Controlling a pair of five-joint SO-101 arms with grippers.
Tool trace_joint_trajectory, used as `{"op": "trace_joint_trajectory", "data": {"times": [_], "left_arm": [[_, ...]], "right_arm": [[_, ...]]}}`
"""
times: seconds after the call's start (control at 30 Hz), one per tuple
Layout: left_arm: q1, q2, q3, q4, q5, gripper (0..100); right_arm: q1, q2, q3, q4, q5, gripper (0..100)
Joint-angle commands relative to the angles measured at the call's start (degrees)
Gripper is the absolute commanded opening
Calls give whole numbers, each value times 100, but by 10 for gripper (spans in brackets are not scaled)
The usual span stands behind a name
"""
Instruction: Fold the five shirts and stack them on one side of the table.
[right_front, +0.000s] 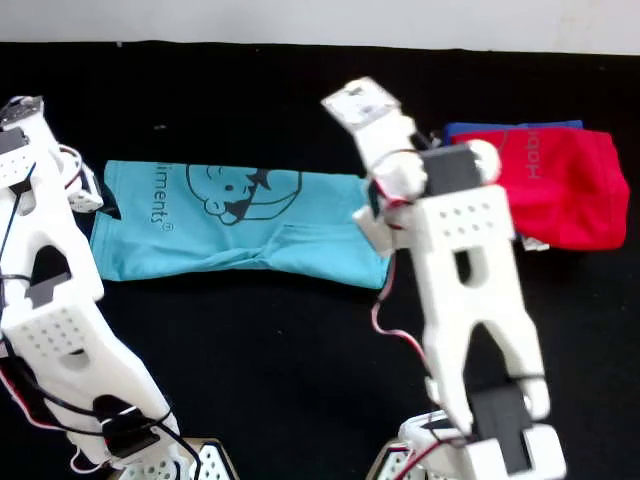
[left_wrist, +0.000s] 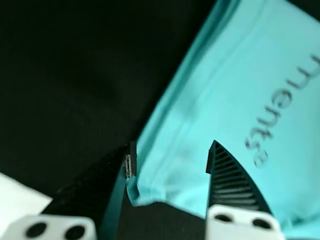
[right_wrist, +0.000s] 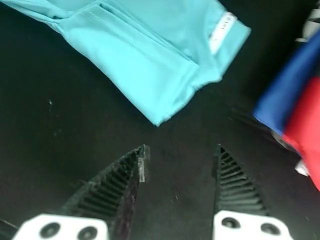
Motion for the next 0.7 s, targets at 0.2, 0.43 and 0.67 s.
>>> {"op": "trace_joint_trajectory", "data": {"times": [0.2,0.43,0.67], "left_arm": [[66,1516,-1965,18,-70,235],[374,2316,-2695,703,-686,207],[-57,2774,-3327,1011,-1266,9]], "right_arm": [[1191,-1815,699,154,88,201],[2167,-3495,2123,127,97,201],[3477,-4532,4347,-734,97,201]]}}
